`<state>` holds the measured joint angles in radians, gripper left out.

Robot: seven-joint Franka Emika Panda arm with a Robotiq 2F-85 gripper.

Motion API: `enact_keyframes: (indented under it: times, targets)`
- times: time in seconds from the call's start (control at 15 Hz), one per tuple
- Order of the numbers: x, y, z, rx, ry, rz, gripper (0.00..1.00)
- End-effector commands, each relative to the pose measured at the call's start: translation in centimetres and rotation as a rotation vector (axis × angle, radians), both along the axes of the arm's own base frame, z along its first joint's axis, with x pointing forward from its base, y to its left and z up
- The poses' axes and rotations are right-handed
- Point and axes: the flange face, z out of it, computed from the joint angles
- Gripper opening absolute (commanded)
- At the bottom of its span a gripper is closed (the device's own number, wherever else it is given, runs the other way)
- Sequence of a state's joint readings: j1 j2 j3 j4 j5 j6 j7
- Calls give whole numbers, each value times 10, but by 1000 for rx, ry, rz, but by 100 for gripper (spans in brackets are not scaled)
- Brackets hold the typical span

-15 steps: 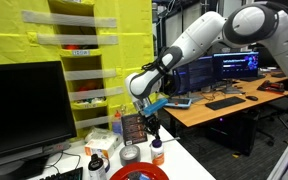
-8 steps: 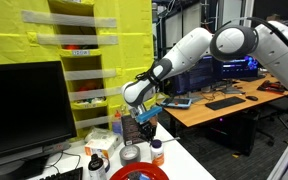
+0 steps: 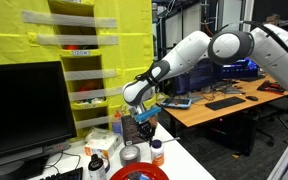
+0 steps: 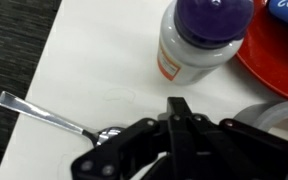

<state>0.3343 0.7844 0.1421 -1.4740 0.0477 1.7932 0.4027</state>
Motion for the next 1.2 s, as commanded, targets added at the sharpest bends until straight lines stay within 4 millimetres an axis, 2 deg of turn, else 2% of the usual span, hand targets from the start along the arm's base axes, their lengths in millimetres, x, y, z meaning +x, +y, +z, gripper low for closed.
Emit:
enact_keyframes:
  times: [0.0, 0.2, 0.33, 0.73, 1.13]
  targets:
    - [6, -3, -27, -13, 91, -23, 0]
    - [15, -22, -62, -12, 189, -61, 0]
    - [20, -34, -77, -1, 237, -99, 0]
    - [35, -50, -80, 55, 309, -198, 0]
    - [39, -45, -70, 52, 284, -209, 0]
